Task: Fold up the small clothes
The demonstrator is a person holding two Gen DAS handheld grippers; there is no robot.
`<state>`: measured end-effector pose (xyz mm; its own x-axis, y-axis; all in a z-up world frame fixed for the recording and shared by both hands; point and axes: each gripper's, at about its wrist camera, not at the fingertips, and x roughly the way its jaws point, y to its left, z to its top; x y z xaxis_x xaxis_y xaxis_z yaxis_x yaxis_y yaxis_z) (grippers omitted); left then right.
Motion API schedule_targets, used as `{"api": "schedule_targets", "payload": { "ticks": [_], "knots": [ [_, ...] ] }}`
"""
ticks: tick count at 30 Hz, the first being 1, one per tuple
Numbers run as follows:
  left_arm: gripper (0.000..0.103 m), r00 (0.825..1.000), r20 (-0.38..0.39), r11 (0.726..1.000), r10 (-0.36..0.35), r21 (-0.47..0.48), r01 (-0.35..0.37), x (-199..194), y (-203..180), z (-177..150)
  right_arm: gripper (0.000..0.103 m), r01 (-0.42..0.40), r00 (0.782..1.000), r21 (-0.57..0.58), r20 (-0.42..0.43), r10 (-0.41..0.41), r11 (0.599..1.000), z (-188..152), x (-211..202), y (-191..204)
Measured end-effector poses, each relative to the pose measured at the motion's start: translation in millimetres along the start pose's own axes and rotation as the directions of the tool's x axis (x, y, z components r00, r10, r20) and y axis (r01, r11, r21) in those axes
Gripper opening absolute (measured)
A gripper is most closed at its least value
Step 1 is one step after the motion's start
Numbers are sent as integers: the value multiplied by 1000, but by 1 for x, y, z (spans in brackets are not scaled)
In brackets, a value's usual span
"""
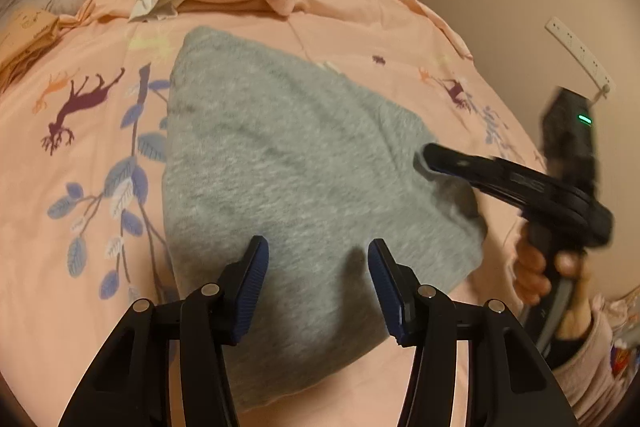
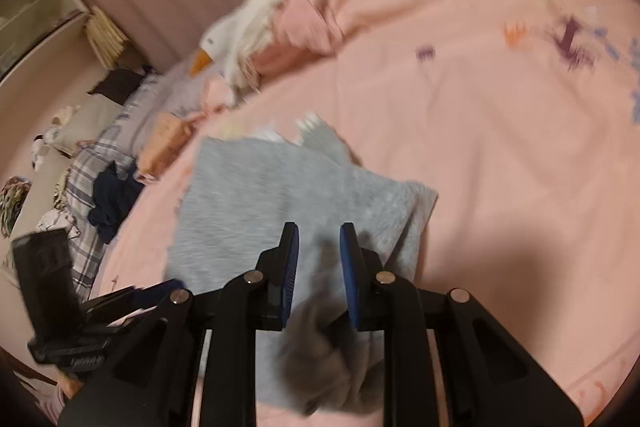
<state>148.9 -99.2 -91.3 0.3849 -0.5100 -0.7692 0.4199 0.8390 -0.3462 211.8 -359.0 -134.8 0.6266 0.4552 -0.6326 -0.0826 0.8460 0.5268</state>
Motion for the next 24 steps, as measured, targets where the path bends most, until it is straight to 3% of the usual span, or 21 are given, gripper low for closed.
{"api": "schedule_targets", "payload": {
  "ticks": [2,4,7,12,15,18,21,24],
  "knots": [
    [53,1000,2,1000,-10,8,10,0,1,-2,14,67,996,20,-59,-66,998,-1,21,-11],
    [53,1000,-4,1000,-8,5,8,-1,0,-1,12,84,994,37,-72,-81,996,-2,32,-18],
    [53,1000,-9,1000,-10,-1,10,-8,-4,6,17,85,995,21,-48,-83,996,1,21,-11],
    [53,999,36,1000,-5,-7,5,-10,-6,34,20,14,998,-89,58,-9,996,-5,-22,14],
    [53,998,63,1000,-11,-25,13,-1,-6,59,20,-42,997,-145,51,50,989,-17,-32,27],
    [53,997,72,1000,9,-20,-8,15,-5,80,20,-33,999,-204,6,35,979,-33,-26,36],
    [53,998,43,998,51,-30,-49,37,3,92,20,-19,1000,-235,-19,15,972,-46,-21,35],
    [52,997,-33,993,66,-93,-69,64,20,98,18,-16,999,-239,-41,7,971,-54,-17,30]
  ]
}}
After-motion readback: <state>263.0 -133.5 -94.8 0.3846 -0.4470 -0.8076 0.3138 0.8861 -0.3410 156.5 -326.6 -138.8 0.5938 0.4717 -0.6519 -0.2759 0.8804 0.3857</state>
